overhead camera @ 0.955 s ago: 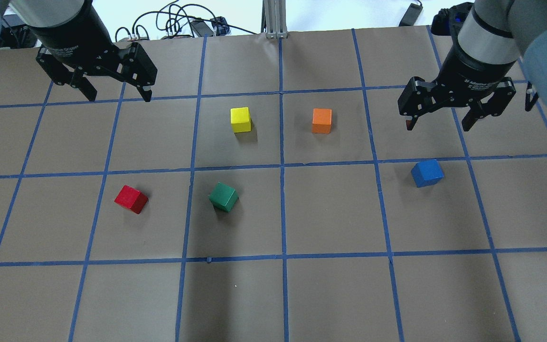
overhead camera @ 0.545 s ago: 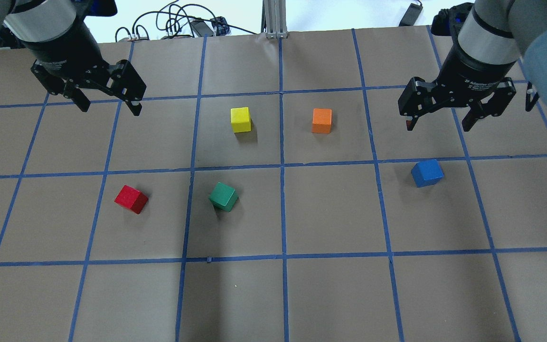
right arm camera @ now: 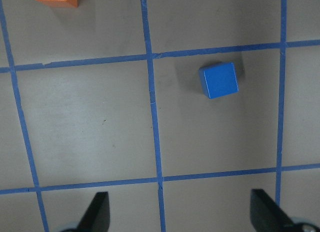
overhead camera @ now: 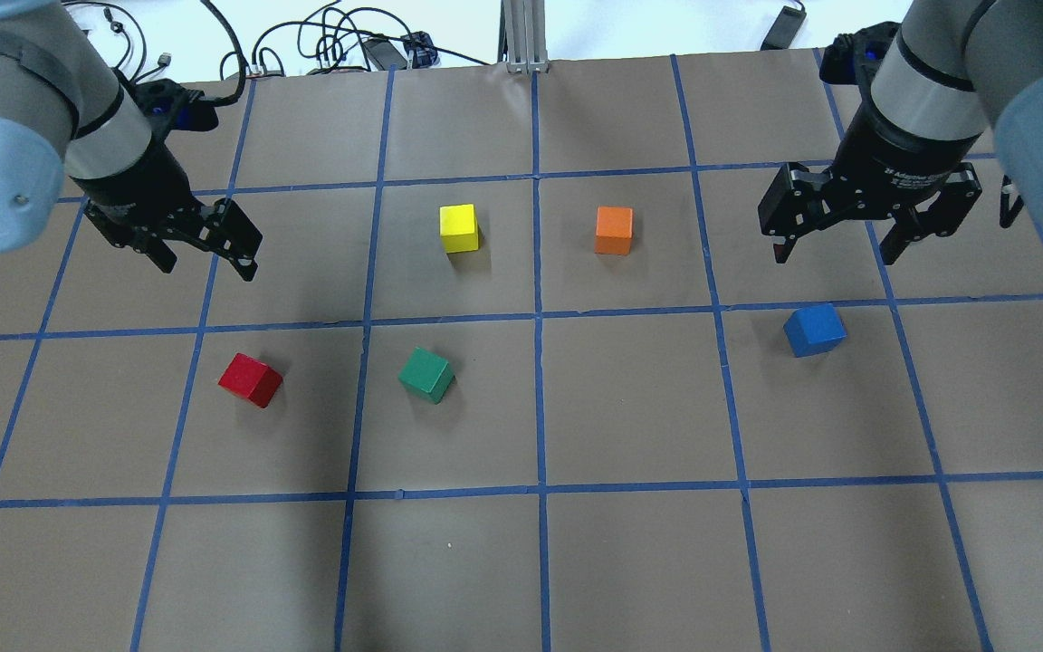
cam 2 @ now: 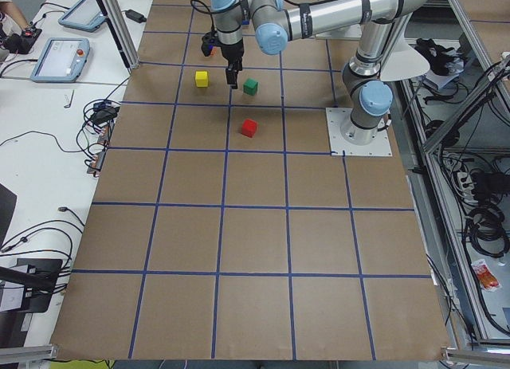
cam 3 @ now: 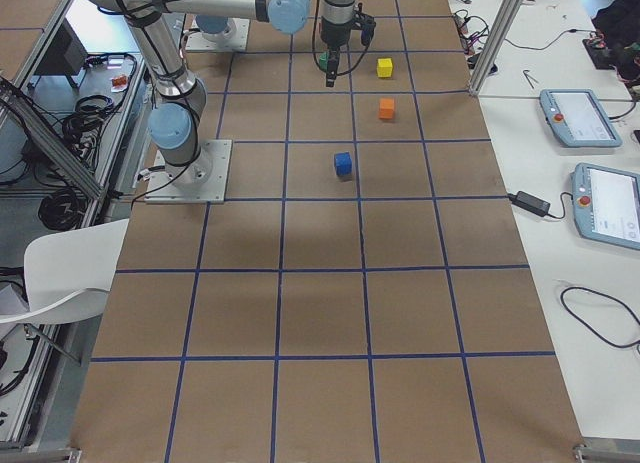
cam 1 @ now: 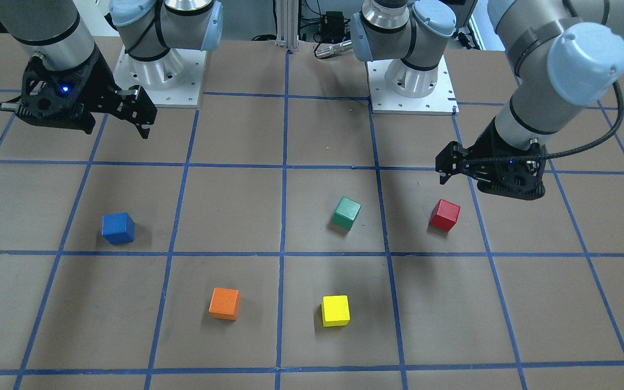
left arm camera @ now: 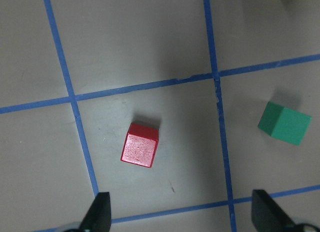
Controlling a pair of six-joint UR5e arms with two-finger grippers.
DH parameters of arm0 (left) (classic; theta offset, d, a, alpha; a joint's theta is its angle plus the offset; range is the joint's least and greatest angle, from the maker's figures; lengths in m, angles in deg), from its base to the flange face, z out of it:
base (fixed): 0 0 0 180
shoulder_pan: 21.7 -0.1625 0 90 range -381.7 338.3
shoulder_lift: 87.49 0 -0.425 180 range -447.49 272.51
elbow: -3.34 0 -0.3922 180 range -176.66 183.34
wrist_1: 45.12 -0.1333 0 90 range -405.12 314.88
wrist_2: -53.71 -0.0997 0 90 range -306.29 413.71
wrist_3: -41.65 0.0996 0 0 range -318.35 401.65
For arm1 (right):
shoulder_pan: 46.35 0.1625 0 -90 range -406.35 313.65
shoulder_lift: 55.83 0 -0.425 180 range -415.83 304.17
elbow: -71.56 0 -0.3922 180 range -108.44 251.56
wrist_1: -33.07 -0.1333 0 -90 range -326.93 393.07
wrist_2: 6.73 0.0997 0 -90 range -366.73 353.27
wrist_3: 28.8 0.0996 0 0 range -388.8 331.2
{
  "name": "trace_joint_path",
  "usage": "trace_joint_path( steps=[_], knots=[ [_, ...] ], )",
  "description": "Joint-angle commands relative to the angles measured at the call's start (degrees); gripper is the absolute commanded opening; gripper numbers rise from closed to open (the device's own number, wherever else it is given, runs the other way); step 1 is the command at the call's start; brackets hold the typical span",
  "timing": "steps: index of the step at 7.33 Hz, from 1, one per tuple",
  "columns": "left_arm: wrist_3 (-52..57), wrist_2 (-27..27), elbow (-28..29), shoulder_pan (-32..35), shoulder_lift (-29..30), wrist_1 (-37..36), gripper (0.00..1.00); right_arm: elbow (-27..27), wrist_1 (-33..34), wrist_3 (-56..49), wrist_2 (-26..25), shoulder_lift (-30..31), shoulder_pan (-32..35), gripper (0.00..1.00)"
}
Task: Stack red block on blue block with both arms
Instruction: 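Lower the left gripper over the red cube and close on it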
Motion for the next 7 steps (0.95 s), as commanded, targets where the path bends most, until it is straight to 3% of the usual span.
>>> trace_joint_path(
  steps=[1, 7],
  knots=[
    [3.75, -0.36, -7.08, -1.42, 2.43, -8.79, 1.0, 1.7, 0.7, -0.11, -0.1, 0.87, 0.0, 1.0],
    [12.63, -0.1, -20.1, -5.56, 6.83, -25.76, 1.0, -3.23, 0.08, -0.64, 0.95, 0.17, -0.09, 1.0]
  ],
)
